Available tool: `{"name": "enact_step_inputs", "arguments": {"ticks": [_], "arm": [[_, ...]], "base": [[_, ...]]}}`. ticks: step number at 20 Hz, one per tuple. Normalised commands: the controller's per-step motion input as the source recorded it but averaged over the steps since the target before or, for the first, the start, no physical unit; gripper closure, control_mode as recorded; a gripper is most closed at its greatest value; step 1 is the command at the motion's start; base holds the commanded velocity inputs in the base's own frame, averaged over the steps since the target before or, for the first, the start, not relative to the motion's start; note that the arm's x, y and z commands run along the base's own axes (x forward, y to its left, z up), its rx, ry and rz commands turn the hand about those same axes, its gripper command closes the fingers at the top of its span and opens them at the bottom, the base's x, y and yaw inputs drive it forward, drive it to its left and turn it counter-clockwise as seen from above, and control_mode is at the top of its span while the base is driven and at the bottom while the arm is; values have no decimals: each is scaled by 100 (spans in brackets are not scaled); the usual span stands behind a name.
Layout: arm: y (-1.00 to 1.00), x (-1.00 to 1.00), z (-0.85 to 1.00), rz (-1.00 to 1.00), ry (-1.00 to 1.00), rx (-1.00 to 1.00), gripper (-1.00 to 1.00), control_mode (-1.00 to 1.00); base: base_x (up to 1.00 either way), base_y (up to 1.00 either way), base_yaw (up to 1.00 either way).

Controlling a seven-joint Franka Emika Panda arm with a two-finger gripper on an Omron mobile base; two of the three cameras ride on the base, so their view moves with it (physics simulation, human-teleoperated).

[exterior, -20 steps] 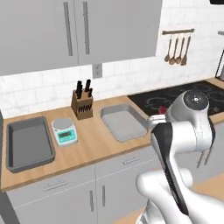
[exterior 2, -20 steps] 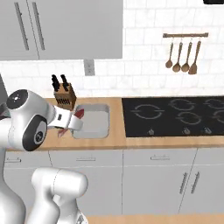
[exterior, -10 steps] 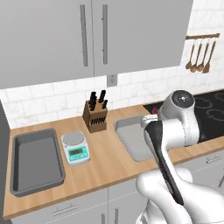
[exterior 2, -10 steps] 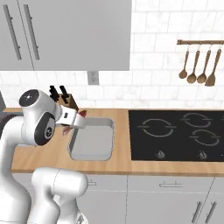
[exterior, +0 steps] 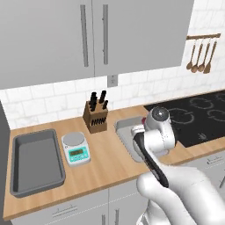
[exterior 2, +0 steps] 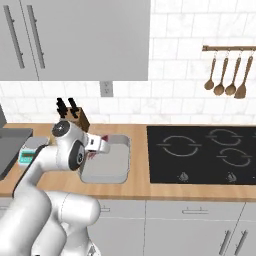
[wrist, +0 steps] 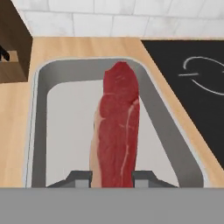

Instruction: Place one carrot and one steak in each tupperware on the nearby counter, to pack two identical lunches.

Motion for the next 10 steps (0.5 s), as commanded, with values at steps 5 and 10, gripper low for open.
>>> {"name": "enact_step_inputs", "arguments": {"ticks": [5,10], "arm": [[0,100,-76,4,22,0,100,-100],[0,90,-53,5,35,2,100,-100]], "base": [[0,0,0],[0,0,0]]}}
